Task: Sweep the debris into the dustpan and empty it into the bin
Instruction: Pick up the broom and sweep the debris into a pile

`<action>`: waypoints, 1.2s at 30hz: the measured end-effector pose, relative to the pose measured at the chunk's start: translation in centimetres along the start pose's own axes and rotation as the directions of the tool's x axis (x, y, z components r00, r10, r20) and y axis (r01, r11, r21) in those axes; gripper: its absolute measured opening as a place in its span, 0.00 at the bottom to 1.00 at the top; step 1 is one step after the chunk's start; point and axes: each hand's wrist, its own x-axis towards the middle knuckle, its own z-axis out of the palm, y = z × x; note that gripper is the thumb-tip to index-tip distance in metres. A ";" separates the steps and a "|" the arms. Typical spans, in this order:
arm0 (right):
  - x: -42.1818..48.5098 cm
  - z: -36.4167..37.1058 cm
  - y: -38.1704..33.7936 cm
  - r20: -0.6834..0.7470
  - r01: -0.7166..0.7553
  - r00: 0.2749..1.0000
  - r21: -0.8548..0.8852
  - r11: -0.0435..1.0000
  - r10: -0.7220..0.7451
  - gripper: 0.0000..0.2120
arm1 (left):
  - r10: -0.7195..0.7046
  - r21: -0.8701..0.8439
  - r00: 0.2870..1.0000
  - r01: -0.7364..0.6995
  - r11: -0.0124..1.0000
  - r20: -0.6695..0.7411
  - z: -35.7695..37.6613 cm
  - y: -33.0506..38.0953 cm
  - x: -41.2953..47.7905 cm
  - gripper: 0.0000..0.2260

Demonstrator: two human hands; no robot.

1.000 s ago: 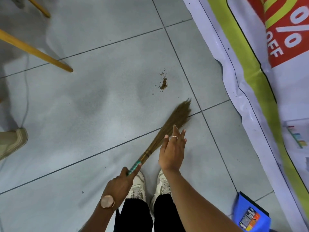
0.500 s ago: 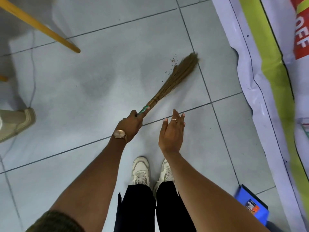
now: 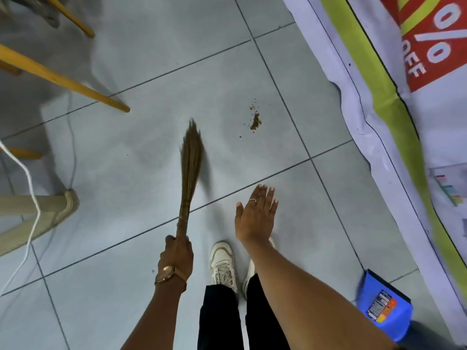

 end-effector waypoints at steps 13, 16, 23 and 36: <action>3.0 -1.4 5.6 0.004 -0.129 0.992 -0.043 0.991 0.130 0.32 | 0.013 -0.040 0.964 -0.003 0.999 0.266 4.4 11.7 0.7 0.25; 3.5 -1.7 6.3 -0.009 -0.121 0.993 -0.047 0.992 0.121 0.31 | 0.028 -0.058 0.961 -0.012 0.998 0.275 4.3 15.1 2.1 0.25; 4.0 -3.2 7.6 -0.031 -0.078 0.997 -0.068 0.995 0.076 0.31 | 0.140 -0.012 0.975 -0.140 0.990 0.173 1.2 18.3 4.3 0.25; 4.2 -2.6 8.0 -0.079 0.113 0.990 -0.033 0.993 -0.115 0.33 | 0.304 0.276 0.952 -0.285 0.918 -0.025 -5.1 16.2 10.8 0.25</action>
